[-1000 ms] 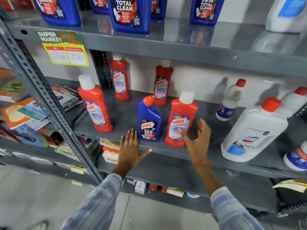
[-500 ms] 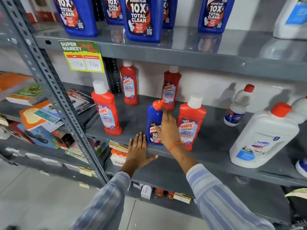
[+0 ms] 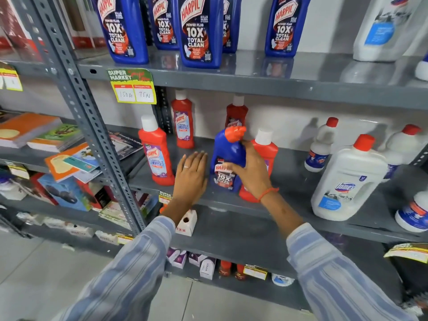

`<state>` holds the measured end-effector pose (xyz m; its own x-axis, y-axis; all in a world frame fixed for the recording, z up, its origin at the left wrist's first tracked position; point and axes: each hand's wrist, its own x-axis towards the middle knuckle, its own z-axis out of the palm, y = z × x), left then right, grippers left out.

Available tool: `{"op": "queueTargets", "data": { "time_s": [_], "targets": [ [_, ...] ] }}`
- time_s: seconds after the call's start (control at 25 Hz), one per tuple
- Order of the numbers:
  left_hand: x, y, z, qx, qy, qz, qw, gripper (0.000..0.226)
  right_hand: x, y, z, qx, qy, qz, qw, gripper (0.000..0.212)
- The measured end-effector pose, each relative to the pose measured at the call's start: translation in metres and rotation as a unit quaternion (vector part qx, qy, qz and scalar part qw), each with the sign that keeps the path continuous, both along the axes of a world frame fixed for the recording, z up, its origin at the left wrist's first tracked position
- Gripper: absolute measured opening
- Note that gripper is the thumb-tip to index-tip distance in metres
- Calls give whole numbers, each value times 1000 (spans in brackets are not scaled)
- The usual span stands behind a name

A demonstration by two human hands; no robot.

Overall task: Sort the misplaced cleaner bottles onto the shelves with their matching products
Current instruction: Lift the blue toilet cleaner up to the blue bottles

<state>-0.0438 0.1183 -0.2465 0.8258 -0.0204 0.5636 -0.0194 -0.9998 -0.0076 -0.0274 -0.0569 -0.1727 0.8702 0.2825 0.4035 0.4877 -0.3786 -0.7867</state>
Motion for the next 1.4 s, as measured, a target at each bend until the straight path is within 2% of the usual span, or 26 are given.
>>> {"op": "queueTargets", "data": {
  "time_s": [0.08, 0.16, 0.32, 0.44, 0.56, 0.76, 1.0, 1.4],
  "targets": [
    [-1, -8, 39, -28, -136, -26, 990, 60, -9, -16, 46, -2, -45, 0, 999, 62],
    [-1, -21, 85, -36, -223, -34, 974, 58, -21, -34, 97, 18, -83, 5, 996, 60],
    [11, -43, 159, -51, -301, -55, 951, 53, -32, -66, 186, 85, -125, 19, 988, 57],
    [25, -54, 181, -43, -281, -54, 957, 58, -24, -86, 240, 115, -179, 14, 977, 51],
    [37, -70, 176, -36, -215, -47, 975, 72, 4, -93, 273, 93, -206, 0, 974, 51],
    [45, -81, 166, -41, -179, -11, 983, 80, 56, -81, 277, 76, -147, -7, 986, 48],
    [49, -80, 163, -44, -192, -7, 980, 78, 91, -70, 272, 84, -52, 57, 994, 48],
    [53, -83, 163, -46, -206, 0, 977, 78, 91, -70, 270, 81, -34, 84, 993, 47]
  ]
}}
